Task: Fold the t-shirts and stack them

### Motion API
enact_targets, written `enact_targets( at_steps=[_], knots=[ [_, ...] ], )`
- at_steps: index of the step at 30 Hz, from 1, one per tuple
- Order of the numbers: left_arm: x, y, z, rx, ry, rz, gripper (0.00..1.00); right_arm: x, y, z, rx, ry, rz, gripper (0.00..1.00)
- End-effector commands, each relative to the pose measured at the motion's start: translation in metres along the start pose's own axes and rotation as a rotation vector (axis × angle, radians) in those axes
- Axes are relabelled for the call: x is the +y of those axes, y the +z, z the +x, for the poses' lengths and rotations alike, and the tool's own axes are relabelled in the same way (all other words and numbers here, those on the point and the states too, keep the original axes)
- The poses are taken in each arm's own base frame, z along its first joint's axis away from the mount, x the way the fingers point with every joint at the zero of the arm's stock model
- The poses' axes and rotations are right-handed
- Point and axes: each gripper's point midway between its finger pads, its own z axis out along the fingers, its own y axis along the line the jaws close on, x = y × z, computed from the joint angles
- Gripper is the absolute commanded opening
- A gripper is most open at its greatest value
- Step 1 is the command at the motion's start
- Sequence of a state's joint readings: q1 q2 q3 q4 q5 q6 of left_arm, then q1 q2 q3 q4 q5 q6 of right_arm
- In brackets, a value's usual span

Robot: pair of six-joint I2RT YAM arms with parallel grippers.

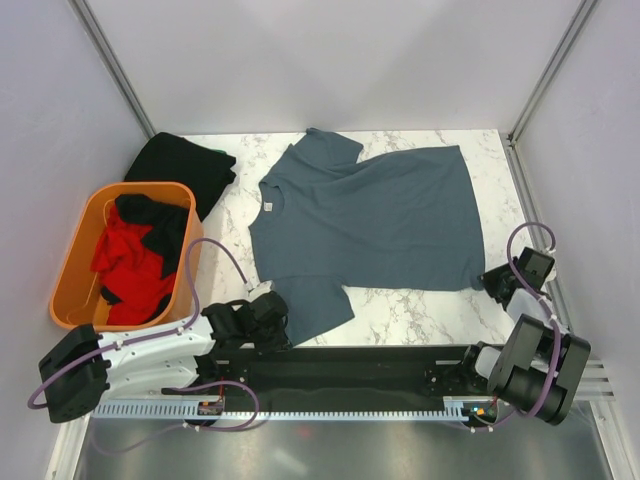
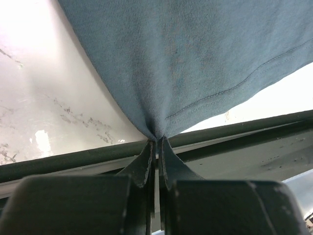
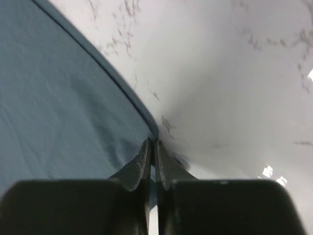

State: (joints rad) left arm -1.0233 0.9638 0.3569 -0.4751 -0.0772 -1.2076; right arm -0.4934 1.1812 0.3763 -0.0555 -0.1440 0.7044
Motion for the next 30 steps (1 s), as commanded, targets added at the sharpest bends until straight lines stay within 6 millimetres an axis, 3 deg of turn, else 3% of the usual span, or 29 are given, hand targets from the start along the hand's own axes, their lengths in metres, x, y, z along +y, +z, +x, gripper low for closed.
enact_targets(
  at_steps=[1,3,8,9,10,12,14,18,20,21,26,30],
  knots=[
    [-0.003,0.008,-0.043,-0.223,-0.055,0.002,0.02,-0.022,-0.012,0.042,0.132,0.015,0.047,0.07],
    [-0.004,0.008,-0.044,-0.223,-0.056,0.000,0.02,-0.018,-0.016,0.042,0.133,0.023,0.029,0.00],
    [-0.010,-0.005,-0.044,-0.211,-0.027,0.010,0.02,-0.008,-0.034,0.038,0.146,0.019,0.015,0.00],
    [-0.026,-0.019,-0.051,-0.229,-0.037,0.060,0.02,-0.006,-0.040,0.036,0.148,0.023,0.027,0.00],
    [-0.018,-0.026,-0.050,-0.223,-0.030,0.024,0.02,-0.001,-0.047,0.029,0.121,0.022,0.018,0.00],
    [-0.035,-0.051,-0.061,-0.257,-0.040,0.073,0.02,0.009,-0.060,0.014,0.077,0.020,0.015,0.00],
    [-0.032,-0.076,-0.066,-0.287,-0.051,0.085,0.02,0.012,-0.075,0.006,0.053,0.025,0.034,0.00],
    [-0.045,-0.123,-0.077,-0.323,-0.067,0.147,0.02,0.011,-0.090,0.008,0.060,0.033,0.058,0.00],
    [-0.042,-0.134,-0.077,-0.314,-0.047,0.126,0.02,0.012,-0.094,0.008,0.057,0.036,0.048,0.00],
    [-0.052,-0.150,-0.082,-0.328,-0.048,0.157,0.02,0.011,-0.096,0.010,0.061,0.034,0.053,0.00],
    [-0.060,-0.204,-0.105,-0.423,-0.035,0.168,0.02,0.016,-0.107,-0.003,0.019,0.012,0.056,0.00],
    [-0.059,-0.211,-0.118,-0.470,0.019,0.101,0.02,0.029,-0.112,-0.008,0.035,-0.014,0.020,0.00]
  ],
)
